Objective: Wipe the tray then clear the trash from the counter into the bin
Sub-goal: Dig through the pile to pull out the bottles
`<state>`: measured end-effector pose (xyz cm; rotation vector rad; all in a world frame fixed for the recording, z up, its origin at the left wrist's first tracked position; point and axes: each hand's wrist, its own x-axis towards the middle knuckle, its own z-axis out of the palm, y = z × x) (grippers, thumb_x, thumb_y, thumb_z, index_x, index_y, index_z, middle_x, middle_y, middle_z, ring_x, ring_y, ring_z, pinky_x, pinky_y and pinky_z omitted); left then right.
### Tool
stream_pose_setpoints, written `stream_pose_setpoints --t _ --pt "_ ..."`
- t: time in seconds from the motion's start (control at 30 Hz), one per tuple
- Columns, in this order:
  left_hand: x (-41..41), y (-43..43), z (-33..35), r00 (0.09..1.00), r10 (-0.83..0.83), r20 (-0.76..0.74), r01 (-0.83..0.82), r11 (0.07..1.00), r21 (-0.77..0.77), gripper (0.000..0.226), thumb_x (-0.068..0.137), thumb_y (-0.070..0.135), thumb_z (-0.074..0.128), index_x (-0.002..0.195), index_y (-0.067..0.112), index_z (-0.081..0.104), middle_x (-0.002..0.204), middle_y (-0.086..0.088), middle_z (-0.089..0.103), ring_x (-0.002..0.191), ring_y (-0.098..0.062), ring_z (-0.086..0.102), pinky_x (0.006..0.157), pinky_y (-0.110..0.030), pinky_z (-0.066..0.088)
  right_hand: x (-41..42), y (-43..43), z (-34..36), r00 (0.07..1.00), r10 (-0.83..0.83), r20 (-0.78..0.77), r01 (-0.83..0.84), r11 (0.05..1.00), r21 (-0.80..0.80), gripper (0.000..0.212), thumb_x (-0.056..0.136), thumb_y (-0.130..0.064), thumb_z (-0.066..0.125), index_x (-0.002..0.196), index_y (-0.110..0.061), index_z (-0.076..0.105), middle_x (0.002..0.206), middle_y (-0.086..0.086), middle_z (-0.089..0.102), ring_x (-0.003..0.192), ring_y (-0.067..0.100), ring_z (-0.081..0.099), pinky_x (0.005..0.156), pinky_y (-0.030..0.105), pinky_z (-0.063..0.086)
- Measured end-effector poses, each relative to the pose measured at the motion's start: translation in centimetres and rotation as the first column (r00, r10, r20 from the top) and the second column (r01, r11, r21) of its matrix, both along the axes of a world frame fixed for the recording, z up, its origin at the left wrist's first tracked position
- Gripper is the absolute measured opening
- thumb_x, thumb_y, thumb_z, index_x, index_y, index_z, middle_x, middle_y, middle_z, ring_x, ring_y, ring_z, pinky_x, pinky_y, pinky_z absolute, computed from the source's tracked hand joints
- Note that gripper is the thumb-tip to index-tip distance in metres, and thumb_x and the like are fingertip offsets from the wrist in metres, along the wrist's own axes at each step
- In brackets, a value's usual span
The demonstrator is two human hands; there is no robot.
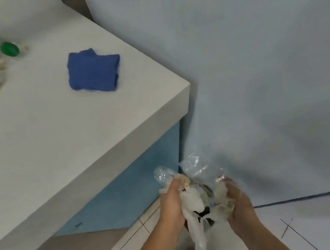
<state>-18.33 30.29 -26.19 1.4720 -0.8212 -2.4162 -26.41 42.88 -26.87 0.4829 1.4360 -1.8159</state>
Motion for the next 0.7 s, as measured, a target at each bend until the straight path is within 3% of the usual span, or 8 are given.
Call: stream_pose_setpoints --t 0.13,0.23,0.3,0.37,0.47,0.57,0.63,0.7 --pt "-3.0 0.9 -11.9 0.978 -0.023 0.209 0.021 1.0 0.013 0.024 0.078 0.026 0.065 0.088 0.004 0.068 0.081 -0.02 0.07 0.073 -0.031 0.066 0.07 -0.037 0.052 -1.2 -0.4 -11.9 0.999 0.033 0.003 -0.033 0.968 0.25 0.017 0.089 -0.019 0.054 0.091 -0.012 0.069 0.084 0.014 0.068 0.072 0.026 0.062 0.065 0.033 0.048" --pt "-4.5 1.9 -21.5 0.937 -0.093 0.338 0.134 0.986 -0.099 0.052 0.055 0.054 0.067 0.083 0.009 0.07 0.084 -0.014 0.073 0.082 -0.032 0.068 0.084 -0.044 0.054 -1.2 -0.1 -20.8 0.994 0.105 -0.017 -0.091 0.919 0.383 0.035 0.091 -0.025 0.047 0.116 -0.001 0.058 0.103 0.018 0.064 0.084 0.026 0.058 0.077 0.035 0.047" --pt "-5.4 2.2 -25.9 0.913 -0.115 0.391 0.206 0.958 -0.198 0.041 0.073 0.051 0.066 0.087 0.013 0.067 0.083 -0.006 0.07 0.088 -0.028 0.065 0.087 -0.038 0.05 -0.8 0.5 -26.3 0.994 0.101 -0.042 -0.075 0.909 0.411 0.035 0.095 -0.026 0.049 0.125 -0.008 0.052 0.107 0.01 0.062 0.09 0.023 0.059 0.08 0.038 0.049" --pt "-6.1 2.4 -29.8 0.941 -0.055 0.335 0.134 0.967 -0.218 0.031 0.089 0.036 0.062 0.112 0.015 0.057 0.096 -0.006 0.067 0.098 -0.025 0.06 0.089 -0.032 0.043 -0.7 1.0 -31.7 0.98 0.181 -0.083 -0.128 0.893 0.431 0.038 0.095 -0.031 0.048 0.129 -0.016 0.049 0.12 0.004 0.058 0.104 0.021 0.056 0.09 0.038 0.046" --pt "-6.1 3.2 -36.7 0.971 -0.148 0.19 0.199 0.937 -0.287 0.072 0.071 0.053 0.073 0.129 0.019 0.049 0.112 -0.008 0.065 0.107 -0.024 0.059 0.097 -0.037 0.042 -0.7 1.1 -38.0 0.935 0.284 -0.211 -0.178 0.893 0.412 0.029 0.09 -0.004 0.053 0.117 -0.015 0.053 0.123 0.014 0.055 0.103 0.015 0.057 0.087 0.024 0.046" --pt "-4.8 3.0 -42.6 0.793 -0.418 0.443 0.608 0.513 -0.606 0.036 0.082 0.028 0.059 0.116 0.029 0.051 0.112 -0.013 0.057 0.099 -0.029 0.057 0.083 -0.037 0.049 -0.9 0.7 -41.8 0.746 0.631 -0.213 -0.451 0.714 0.535 0.05 0.085 -0.003 0.058 0.129 -0.017 0.039 0.125 0.002 0.043 0.108 0.008 0.051 0.095 0.022 0.042" --pt "-4.4 2.3 -45.1 0.624 -0.584 0.519 0.724 0.183 -0.665 0.026 0.092 0.018 0.046 0.116 0.028 0.048 0.123 -0.008 0.047 0.108 -0.021 0.052 0.092 -0.037 0.047 -1.5 0.6 -44.0 0.446 0.89 -0.09 -0.565 0.359 0.743 0.049 0.092 -0.011 0.05 0.136 -0.021 0.03 0.128 -0.004 0.038 0.12 0.012 0.044 0.106 0.025 0.034" --pt "-4.2 1.8 -47.3 0.302 -0.592 0.747 0.819 -0.239 -0.521 0.043 0.095 0.015 0.041 0.137 0.016 0.035 0.143 -0.008 0.03 0.132 -0.024 0.031 0.114 -0.038 0.025 -2.0 0.5 -45.9 0.201 0.979 0.037 -0.497 0.069 0.865 0.045 0.098 -0.016 0.039 0.141 -0.018 0.027 0.139 0.001 0.04 0.127 0.015 0.042 0.11 0.029 0.031"
